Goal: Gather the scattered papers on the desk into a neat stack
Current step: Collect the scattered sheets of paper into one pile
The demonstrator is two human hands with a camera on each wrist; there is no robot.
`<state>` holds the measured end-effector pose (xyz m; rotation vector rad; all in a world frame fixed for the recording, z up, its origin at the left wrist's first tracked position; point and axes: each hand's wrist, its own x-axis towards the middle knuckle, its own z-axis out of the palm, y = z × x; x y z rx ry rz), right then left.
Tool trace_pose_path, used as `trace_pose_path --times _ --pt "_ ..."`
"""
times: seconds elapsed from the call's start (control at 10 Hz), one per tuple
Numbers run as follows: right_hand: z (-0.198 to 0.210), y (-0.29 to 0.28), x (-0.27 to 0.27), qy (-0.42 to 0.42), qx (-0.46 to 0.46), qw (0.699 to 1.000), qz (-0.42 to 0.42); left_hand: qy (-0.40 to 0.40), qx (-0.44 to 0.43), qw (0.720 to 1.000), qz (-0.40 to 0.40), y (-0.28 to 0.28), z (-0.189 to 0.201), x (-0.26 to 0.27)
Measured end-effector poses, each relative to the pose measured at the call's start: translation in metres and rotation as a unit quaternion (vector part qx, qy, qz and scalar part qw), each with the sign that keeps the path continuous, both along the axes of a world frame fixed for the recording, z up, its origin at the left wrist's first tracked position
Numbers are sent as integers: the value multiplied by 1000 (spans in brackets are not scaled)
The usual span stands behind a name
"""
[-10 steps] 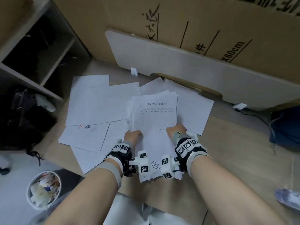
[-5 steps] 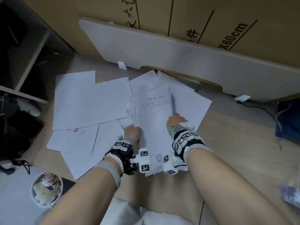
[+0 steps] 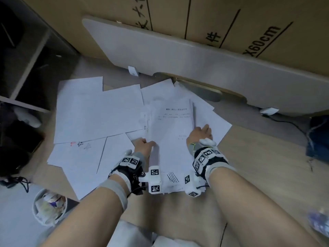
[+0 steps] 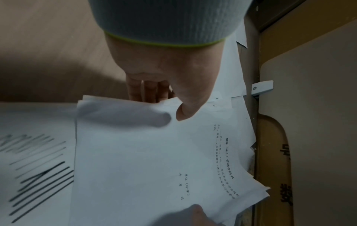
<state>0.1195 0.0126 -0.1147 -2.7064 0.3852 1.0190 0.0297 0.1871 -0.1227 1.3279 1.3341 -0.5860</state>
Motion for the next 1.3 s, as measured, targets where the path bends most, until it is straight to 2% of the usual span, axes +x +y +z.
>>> trace_pose_path --times 0.1,0.2,0.4,0.5,0.6,0.7,0.8,0.9,1.0,1.1,1.2,1.3 --pt "14 15 -7 29 51 998 -20 6 18 1000 7 9 -2 1" --pt "29 26 -9 57 82 995 -12 -7 69 997 -18 14 13 7" --pt "19 8 26 -33 1 998 49 26 153 983 -94 15 12 19" --pt "3 -7 42 -11 -46 998 39 10 140 987 -73 10 10 25" --pt "-3 -2 34 30 -66 996 -48 -25 104 994 17 6 7 26" --pt "-1 8 11 23 -35 991 -127 2 82 996 25 0 14 20" --pt "-4 11 -12 8 14 987 -159 31 56 996 -59 -5 25 13" --pt "-2 10 -30 11 44 983 -176 44 73 985 -152 -11 30 1" --pt "-1 6 -37 57 93 977 -185 64 68 978 -185 -9 25 -12" --pt "7 -3 -47 92 156 964 -196 58 57 979 -189 -2 22 -23" --pt "17 -9 -65 130 180 955 -196 14 44 991 -129 2 33 -35" --pt "24 -11 -78 140 187 954 -188 -10 60 990 -127 5 43 -43"
